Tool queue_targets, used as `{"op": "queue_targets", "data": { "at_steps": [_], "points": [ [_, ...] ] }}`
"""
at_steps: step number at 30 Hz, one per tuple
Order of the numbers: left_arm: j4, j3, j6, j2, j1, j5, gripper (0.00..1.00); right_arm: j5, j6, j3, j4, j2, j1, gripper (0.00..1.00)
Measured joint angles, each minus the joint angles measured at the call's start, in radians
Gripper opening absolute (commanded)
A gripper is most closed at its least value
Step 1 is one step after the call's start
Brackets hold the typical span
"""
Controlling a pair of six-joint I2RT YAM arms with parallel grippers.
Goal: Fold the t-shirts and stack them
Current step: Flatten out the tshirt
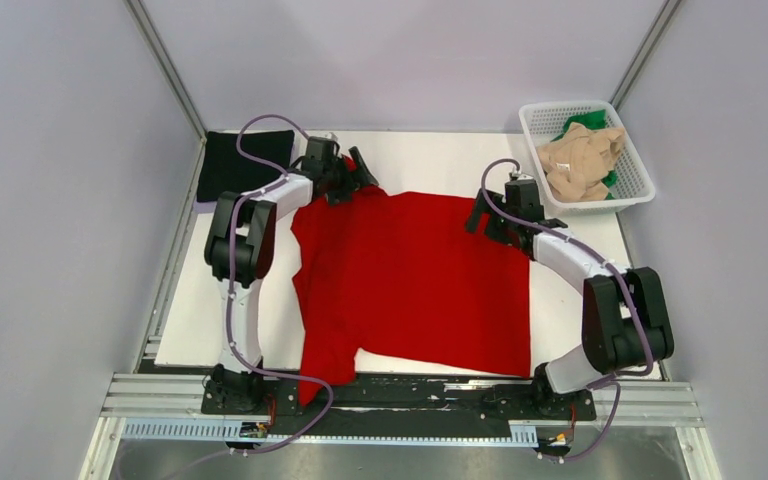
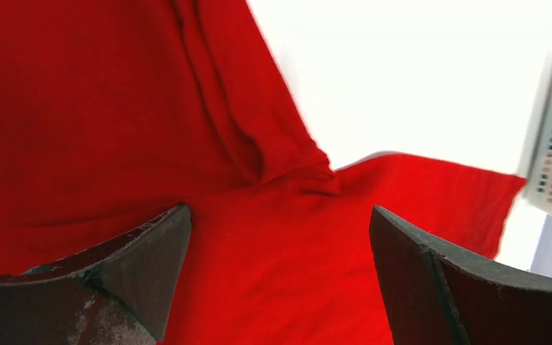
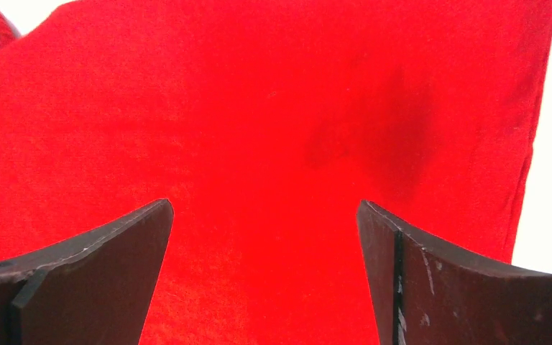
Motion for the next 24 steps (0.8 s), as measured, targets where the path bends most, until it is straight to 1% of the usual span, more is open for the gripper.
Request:
{"op": "queue_targets", "data": {
  "at_steps": [5,10,18,21,24],
  "points": [
    [0.061,0.032,-0.039,0.041,-0.011,0.010,1.00,0.003,0.000,0.000,0.000,0.054,0.000,1.00],
    [0.066,0.070,-0.048,0.066,-0.024,0.008,1.00,0.026,-0.002,0.000,0.000,0.094,0.000,1.00],
    [0.008,0.080,-0.029,0.056,-0.049,-0.103,1.00,0.101,-0.009,0.000,-0.010,0.107,0.000,1.00],
    [0.001,0.049,-0.014,0.034,-0.053,-0.120,1.00,0.111,0.000,-0.016,-0.034,0.109,-0.002,1.00],
    [0.006,-0.044,-0.003,-0.030,-0.053,-0.117,1.00,0.123,0.021,-0.046,-0.052,0.094,-0.002,1.00]
  ]
}}
